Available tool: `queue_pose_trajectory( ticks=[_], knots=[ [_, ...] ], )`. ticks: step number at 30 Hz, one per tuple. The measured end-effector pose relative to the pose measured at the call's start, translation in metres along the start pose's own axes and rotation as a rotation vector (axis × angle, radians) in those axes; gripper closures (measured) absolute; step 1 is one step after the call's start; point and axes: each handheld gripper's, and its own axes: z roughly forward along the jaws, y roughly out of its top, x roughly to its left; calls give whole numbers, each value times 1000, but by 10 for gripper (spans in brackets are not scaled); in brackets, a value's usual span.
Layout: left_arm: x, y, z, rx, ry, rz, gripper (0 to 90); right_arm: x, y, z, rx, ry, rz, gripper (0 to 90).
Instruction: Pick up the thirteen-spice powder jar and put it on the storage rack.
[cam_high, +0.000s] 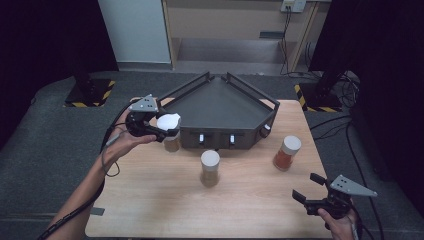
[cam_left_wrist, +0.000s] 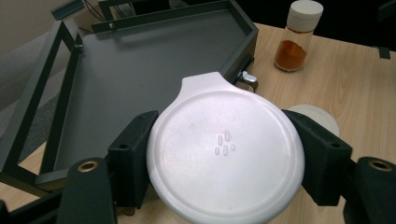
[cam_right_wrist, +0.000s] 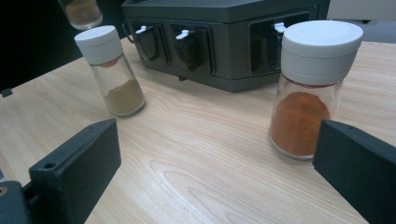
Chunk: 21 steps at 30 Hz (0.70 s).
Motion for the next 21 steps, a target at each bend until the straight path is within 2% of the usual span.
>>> queue_pose_trajectory(
  ticks=[8, 16, 21],
  knots=[
    [4, 13, -4, 1, 11, -5, 291, -1, 0, 0, -2, 5, 2, 16],
    [6, 26, -3, -6, 49, -10, 291, -1, -1, 0, -6, 8, -1, 16],
    [8, 36, -1, -25, 73, -33, 291, -2, -1, 0, -5, 10, -1, 16]
  ],
)
